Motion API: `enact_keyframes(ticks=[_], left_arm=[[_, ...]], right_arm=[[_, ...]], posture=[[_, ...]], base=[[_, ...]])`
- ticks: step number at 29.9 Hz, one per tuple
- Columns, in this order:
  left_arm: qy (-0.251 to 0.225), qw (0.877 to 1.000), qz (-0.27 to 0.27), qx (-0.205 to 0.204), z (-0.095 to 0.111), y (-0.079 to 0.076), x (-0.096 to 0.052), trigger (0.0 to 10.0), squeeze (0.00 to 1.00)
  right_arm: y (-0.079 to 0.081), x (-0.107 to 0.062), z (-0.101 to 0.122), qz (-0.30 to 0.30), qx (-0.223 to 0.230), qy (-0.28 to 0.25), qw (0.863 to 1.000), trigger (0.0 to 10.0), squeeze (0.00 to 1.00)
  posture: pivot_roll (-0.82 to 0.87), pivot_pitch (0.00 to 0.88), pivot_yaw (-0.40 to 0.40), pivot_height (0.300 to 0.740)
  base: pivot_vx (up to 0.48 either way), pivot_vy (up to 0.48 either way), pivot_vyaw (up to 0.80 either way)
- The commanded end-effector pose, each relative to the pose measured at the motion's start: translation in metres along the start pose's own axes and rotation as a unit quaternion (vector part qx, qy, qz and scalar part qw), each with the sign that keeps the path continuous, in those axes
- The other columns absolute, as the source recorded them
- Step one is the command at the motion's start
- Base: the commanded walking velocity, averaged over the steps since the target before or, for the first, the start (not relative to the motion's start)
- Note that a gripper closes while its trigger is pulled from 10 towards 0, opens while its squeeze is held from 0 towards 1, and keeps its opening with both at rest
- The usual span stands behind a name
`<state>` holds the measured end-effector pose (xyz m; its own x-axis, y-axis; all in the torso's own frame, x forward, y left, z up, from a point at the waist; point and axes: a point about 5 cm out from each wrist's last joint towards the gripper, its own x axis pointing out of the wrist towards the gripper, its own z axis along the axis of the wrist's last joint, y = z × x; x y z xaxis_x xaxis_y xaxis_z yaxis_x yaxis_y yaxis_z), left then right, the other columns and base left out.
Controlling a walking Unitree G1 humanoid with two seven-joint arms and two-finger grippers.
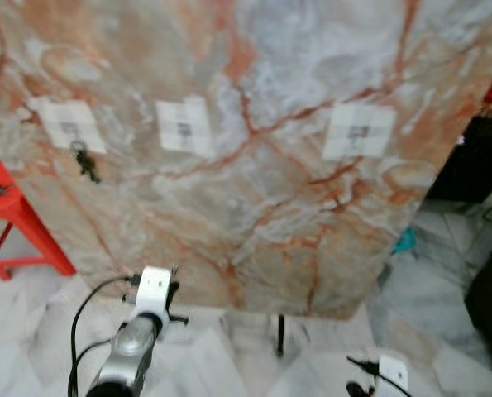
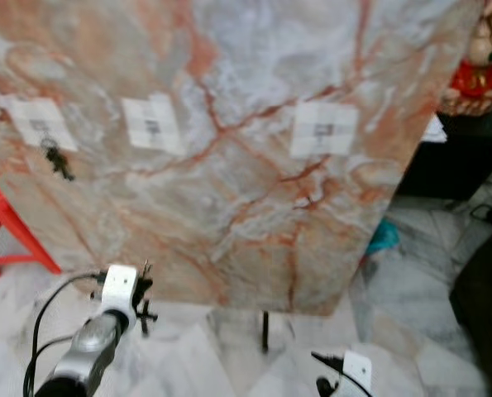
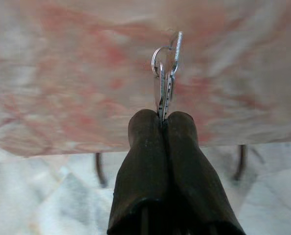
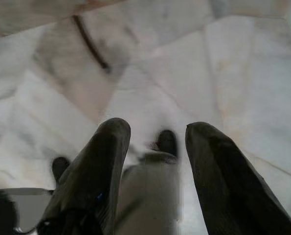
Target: Hang keys on a hook
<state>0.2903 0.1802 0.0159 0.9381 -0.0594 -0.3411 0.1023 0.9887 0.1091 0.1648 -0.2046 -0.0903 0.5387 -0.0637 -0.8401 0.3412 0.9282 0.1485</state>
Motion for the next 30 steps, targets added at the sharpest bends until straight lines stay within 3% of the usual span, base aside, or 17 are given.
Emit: enact_keyframes(ticks=[1, 2, 3, 4, 6, 11, 13, 16, 22, 25, 28, 30], left_arm=[[-0.026, 1.000, 0.011, 0.012, 0.010, 0.005, 0.001, 10.0, 0.00], [-0.044, 0.999, 0.019, 0.015, 0.017, 0.007, 0.001, 10.0, 0.00], [-0.096, 0.995, 0.023, -0.002, 0.033, 0.008, 0.001, 10.0, 0.00], [-0.096, 0.995, 0.023, -0.002, 0.033, 0.008, 0.001, 10.0, 0.00], [-0.154, 0.987, 0.044, -0.018, 0.053, 0.013, -0.001, 10.0, 0.00], [-0.184, 0.979, 0.081, 0.016, 0.065, 0.021, -0.004, 10.0, 0.00], [-0.225, 0.962, 0.140, 0.069, 0.084, 0.033, -0.009, 10.0, 0.00], [-0.240, 0.955, 0.153, 0.083, 0.091, 0.036, -0.011, 10.0, 0.00], [-0.242, 0.954, 0.158, 0.086, 0.091, 0.035, -0.012, 10.0, 0.00], [-0.275, 0.936, 0.171, 0.135, 0.107, 0.034, -0.015, 10.0, 0.00], [-0.285, 0.944, 0.145, 0.081, 0.111, 0.031, -0.015, 10.0, 0.00], [-0.291, 0.952, 0.093, 0.016, 0.115, 0.028, -0.015, 10.0, 0.00]], right_arm=[[0.000, 0.000, 0.001, -0.001, 0.000, 0.001, 1.000, 10.0, 0.00], [0.000, 0.000, 0.001, -0.002, 0.000, 0.001, 1.000, 10.0, 0.00], [0.000, 0.000, 0.001, -0.002, 0.000, 0.001, 1.000, 10.0, 0.00], [0.000, 0.000, 0.001, -0.002, 0.000, 0.001, 1.000, 10.0, 0.00], [0.000, 0.000, 0.001, -0.002, -0.001, 0.001, 1.000, 10.0, 0.00], [-0.001, 0.000, 0.001, -0.002, 0.000, 0.000, 1.000, 10.0, 0.00], [-0.001, 0.000, 0.001, -0.003, 0.000, -0.001, 1.000, 10.0, 0.00], [-0.001, 0.000, 0.001, -0.003, 0.000, -0.001, 1.000, 10.0, 0.00], [-0.001, 0.000, 0.001, -0.003, 0.000, -0.001, 1.000, 10.0, 0.00], [-0.001, 0.000, 0.001, -0.003, -0.005, -0.001, 1.000, 10.0, 0.00], [-0.001, 0.000, 0.001, -0.002, -0.005, -0.002, 1.000, 10.0, 0.00], [-0.002, 0.000, 0.001, -0.002, -0.005, -0.002, 1.000, 10.0, 0.00]], posture=[[0.11, 0.073, -0.028, 0.740], [0.11, 0.074, -0.029, 0.740], [0.12, 0.075, -0.030, 0.740], [0.12, 0.075, -0.030, 0.740], [0.11, 0.074, -0.031, 0.740], [0.11, 0.075, -0.031, 0.740], [0.11, 0.075, -0.032, 0.740], [0.11, 0.076, -0.032, 0.740], [0.11, 0.076, -0.032, 0.740], [0.11, 0.071, -0.032, 0.740], [0.11, 0.067, -0.031, 0.740], [0.11, 0.062, -0.031, 0.740]], base=[[0.000, 0.000, 0.00], [0.000, 0.000, 0.00], [0.000, 0.000, 0.00], [0.000, 0.000, 0.00], [0.000, 0.000, 0.00], [0.000, 0.000, 0.00], [0.000, 0.000, 0.00], [0.000, 0.000, 0.00], [0.000, 0.000, 0.00], [0.000, 0.000, 0.00], [0.000, 0.000, 0.00], [0.000, 0.000, 0.00]])
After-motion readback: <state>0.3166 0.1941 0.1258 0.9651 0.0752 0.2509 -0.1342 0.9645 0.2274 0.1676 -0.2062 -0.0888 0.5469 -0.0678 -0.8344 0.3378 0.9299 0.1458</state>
